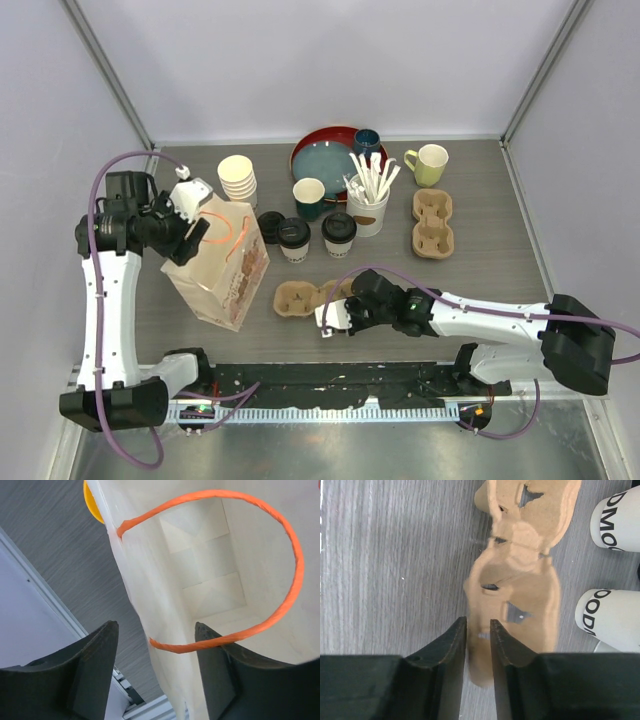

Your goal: Pack the takeout coffee

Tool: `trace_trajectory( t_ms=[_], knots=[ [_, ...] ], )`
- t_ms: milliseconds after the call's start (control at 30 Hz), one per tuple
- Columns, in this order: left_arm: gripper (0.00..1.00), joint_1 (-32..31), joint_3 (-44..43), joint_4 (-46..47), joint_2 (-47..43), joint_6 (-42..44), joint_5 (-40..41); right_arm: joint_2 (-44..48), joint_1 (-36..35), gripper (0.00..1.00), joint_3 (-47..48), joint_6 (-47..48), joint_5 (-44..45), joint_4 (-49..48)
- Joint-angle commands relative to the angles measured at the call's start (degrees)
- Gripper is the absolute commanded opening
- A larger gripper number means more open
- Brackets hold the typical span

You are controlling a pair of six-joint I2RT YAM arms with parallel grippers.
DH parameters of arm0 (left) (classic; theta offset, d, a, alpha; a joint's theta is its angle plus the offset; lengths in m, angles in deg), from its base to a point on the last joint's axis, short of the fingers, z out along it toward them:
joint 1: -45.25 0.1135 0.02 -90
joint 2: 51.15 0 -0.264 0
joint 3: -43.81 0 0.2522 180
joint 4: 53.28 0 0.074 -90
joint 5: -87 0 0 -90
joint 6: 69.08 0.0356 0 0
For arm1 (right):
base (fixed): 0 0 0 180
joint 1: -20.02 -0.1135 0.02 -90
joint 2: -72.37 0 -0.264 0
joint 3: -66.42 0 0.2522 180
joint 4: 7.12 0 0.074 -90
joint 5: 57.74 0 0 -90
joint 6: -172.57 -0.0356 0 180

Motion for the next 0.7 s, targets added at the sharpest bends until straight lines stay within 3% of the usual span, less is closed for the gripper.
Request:
trace_trajectory(
  t_ms=[0, 133, 267, 333, 400, 433, 500, 533, 600, 667],
  knots=[
    [0.61, 0.3, -0.3, 5.0, -1.4, -3.1, -3.8, -0.1, -0.2, 0.36, 0.9, 0.9, 2.2, -0.7],
    [0.44, 0.2, 1.2, 7.0, -1.6, -5.6, -4.5, 0.0, -0.2, 0.43, 1.3, 0.2, 2.3, -0.2],
    [0.09, 0.3, 2.8, 10.6, -1.6, -11.7, -2.3, 0.6, -0.3, 0.46, 1.8, -1.4, 2.5, 0.2],
    [0.0, 0.3, 2.9, 11.6, -2.0, -13.9, -2.0, 2.2, -0.3, 0.46, 2.3, -2.7, -0.5, 0.4],
    [0.0, 0.2, 2.7, 13.3, -2.9, -17.4, -1.4, 4.8, -0.3, 0.47, 2.1, -4.3, -3.2, -0.4],
    [0.0, 0.3, 2.7, 13.7, -3.6, -18.5, -1.3, 5.8, -0.3, 0.58, 2.0, -5.1, -5.6, -0.8],
    [0.0, 0.2, 2.6, 14.7, -5.1, -20.3, -0.9, 7.9, -0.2, 0.59, 1.8, -7.1, -7.6, -1.3],
    [0.0, 0.2, 2.7, 14.6, -5.5, -20.7, -1.1, 10.1, -0.2, 0.88, 1.8, -10.5, -8.2, -2.6],
    [0.0, 0.2, 2.6, 13.7, -6.0, -21.6, -1.5, 11.6, -0.3, 0.89, 2.7, -15.5, -7.2, -4.8],
    [0.0, 0.2, 2.9, 13.0, -6.2, -22.7, -1.5, 11.4, -0.3, 0.89, 4.3, -28.3, -2.8, -9.3]
  ],
)
